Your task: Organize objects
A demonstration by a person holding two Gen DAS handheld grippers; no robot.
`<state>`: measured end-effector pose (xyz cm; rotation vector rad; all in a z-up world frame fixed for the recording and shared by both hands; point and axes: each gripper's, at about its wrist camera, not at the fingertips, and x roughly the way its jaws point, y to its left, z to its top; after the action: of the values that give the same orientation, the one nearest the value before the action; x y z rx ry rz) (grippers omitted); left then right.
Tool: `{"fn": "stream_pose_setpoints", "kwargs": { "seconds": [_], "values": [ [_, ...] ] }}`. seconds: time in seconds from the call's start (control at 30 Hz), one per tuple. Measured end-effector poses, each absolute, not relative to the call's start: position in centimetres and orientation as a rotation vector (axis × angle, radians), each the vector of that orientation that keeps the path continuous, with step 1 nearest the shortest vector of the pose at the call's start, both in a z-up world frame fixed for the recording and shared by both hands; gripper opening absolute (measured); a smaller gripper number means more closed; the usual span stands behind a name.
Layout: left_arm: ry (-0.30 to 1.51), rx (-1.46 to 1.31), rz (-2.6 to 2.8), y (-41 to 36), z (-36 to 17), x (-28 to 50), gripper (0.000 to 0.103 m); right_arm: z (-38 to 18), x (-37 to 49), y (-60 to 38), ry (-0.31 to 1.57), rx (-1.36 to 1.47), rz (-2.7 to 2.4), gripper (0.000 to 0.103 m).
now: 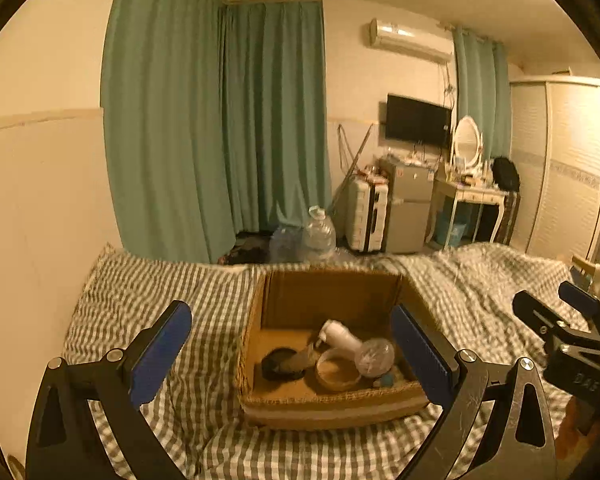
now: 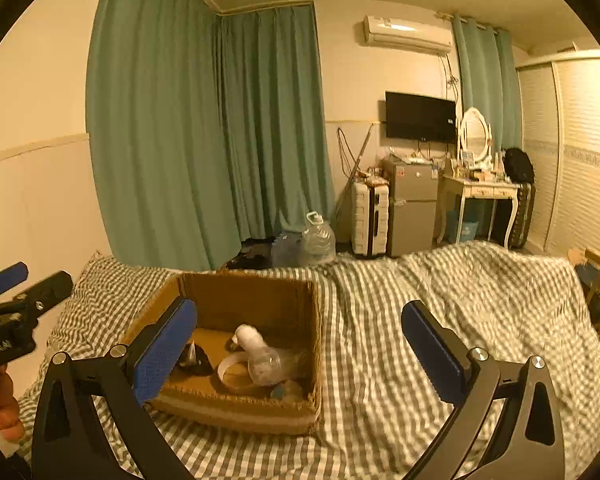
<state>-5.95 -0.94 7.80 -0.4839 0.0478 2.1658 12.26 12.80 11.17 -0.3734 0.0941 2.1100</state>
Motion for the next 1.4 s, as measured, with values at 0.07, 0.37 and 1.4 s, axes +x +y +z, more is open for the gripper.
{"fn": "stream_pose_setpoints", "kwargs": {
  "seconds": [0.07, 0.37, 1.4],
  "values": [
    [0.065, -0.508, 2.172, -0.7, 6.3, -6.1, 0.103, 10.2, 12.5, 13.3, 0.124, -0.374, 2.125, 0.103],
    [0.102, -0.514, 2.196, -1.4, 1.7, -6.6, 0.103, 9.1, 12.8, 12.9, 0.065, -0.366, 2.073, 0.103],
    [0.015, -0.467, 2.149, -2.9, 3.0, -7.0, 0.103, 7.3, 11.2, 13.3, 0.092, -0.453, 2.072, 0.103]
  ]
}}
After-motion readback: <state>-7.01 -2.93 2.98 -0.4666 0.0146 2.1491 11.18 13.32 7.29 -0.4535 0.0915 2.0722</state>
